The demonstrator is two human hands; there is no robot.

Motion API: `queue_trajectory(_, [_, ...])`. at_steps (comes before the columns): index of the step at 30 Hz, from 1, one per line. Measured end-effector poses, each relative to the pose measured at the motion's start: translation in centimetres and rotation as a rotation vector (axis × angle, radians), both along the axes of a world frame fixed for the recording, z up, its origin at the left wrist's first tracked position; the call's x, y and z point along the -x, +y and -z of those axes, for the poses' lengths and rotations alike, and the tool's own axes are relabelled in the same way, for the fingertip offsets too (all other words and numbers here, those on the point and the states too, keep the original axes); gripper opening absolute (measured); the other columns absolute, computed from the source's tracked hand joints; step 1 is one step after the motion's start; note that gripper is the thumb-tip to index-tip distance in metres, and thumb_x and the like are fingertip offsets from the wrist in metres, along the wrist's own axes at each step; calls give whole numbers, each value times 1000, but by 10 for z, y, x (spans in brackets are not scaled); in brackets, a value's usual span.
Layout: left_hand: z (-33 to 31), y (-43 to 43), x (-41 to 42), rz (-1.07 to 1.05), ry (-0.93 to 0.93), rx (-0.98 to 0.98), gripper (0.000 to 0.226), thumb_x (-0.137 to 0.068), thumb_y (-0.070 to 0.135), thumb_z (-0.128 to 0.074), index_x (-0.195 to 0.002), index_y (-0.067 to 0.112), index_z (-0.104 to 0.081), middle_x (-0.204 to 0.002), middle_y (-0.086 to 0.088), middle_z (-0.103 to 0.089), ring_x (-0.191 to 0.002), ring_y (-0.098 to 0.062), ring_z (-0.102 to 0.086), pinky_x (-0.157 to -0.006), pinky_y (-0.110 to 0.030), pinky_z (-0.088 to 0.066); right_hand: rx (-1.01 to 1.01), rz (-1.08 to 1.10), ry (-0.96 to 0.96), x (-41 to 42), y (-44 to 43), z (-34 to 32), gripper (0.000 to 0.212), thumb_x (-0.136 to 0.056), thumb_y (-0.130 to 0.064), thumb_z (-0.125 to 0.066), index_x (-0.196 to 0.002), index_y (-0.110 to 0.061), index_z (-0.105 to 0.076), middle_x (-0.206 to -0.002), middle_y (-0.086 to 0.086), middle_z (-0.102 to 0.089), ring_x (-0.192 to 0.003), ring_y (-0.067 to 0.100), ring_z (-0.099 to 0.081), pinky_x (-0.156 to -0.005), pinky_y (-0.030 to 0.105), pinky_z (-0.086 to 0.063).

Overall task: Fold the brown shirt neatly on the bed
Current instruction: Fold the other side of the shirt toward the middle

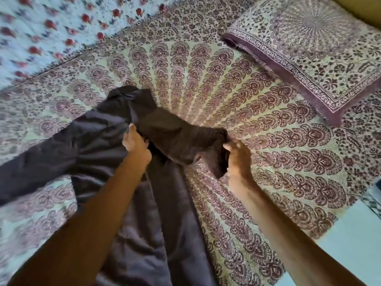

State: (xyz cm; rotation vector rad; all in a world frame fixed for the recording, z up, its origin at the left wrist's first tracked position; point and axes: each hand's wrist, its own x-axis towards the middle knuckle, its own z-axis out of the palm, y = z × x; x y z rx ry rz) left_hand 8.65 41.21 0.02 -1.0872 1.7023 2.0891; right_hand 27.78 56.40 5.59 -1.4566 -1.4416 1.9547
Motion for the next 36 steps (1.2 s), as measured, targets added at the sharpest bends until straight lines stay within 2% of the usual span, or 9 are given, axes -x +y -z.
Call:
queue_trajectory(5, [2, -81, 27, 355, -56, -67, 87, -61, 71, -73, -130, 19, -58, -128, -10, -62, -108, -32, -64, -84, -48, -54, 360, 176, 166, -41, -89, -46, 15, -93, -10, -53, -84, -16, -64, -75, -1, -70, -59, 6, -66, -48, 14, -47])
queue_trajectory(9, [-29, -115, -59, 694, -259, 42, 51, -87, 51, -58, -127, 20, -55, -124, -1, -59, -109, -21, -56, -83, -38, -45, 274, 39, -255, -101, -164, -3, 12, -92, -14, -54, -83, -13, -62, -104, 19, -66, -89, 29, -63, -69, 41, -53])
queue_trajectory(12, [-20, -131, -117, 777, -349, 73, 35, -90, 35, -60, -122, 20, -53, -117, 0, -54, -100, -21, -56, -87, -36, -43, 272, -94, -431, -140, -201, 27, 8, -92, -10, -53, -89, -11, -59, -99, 21, -61, -87, 34, -61, -55, 37, -53])
queue_trajectory(16, [8, -144, -170, 828, -383, 60, 12, -91, 24, -60, -102, 18, -58, -113, -3, -57, -92, -19, -60, -85, -34, -46, 180, -217, -542, -163, -217, 55, 13, -91, -7, -51, -81, -15, -54, -84, 12, -55, -78, 30, -59, -73, 56, -56])
queue_trajectory(20, [30, -156, -198, 859, -368, 81, 22, -90, 23, -63, -109, 16, -54, -115, -8, -59, -92, -21, -57, -86, -38, -47, 30, -267, -608, -178, -219, 70, 29, -91, -4, -45, -114, -10, -62, -85, 6, -57, -73, 24, -58, -71, 42, -58])
queue_trajectory(23, [36, -164, -216, 838, -366, 92, 37, -91, 18, -63, -121, 17, -42, -111, -9, -53, -83, -21, -58, -82, -39, -50, -25, -275, -660, -194, -221, 75, 26, -90, -4, -45, -108, -5, -63, -91, 11, -62, -69, 23, -58, -66, 38, -57])
queue_trajectory(27, [48, -171, -229, 814, -363, 100, 14, -95, 11, -56, -105, 15, -46, -89, -6, -59, -63, -12, -60, -65, -29, -46, -121, -337, -723, -209, -219, 75, 24, -88, -3, -47, -107, 5, -61, -104, 24, -65, -92, 36, -61, -73, 33, -45])
queue_trajectory(32, [58, -165, -232, 680, -254, 268, 12, -94, 8, -55, -88, 19, -51, -77, -3, -55, -59, -14, -53, -56, -29, -47, -170, -576, -747, -211, -207, 84, 15, -92, -13, -50, -87, -9, -63, -82, 13, -66, -67, 25, -59, -57, 31, -49])
queue_trajectory(36, [69, -170, -233, 777, -273, 379, 12, -92, 12, -60, -87, 18, -51, -80, -7, -59, -47, -13, -58, -54, -30, -52, -311, -798, -832, -213, -200, 89, 26, -93, -31, -56, -95, -9, -69, -92, 12, -73, -85, 30, -70, -63, 26, -48])
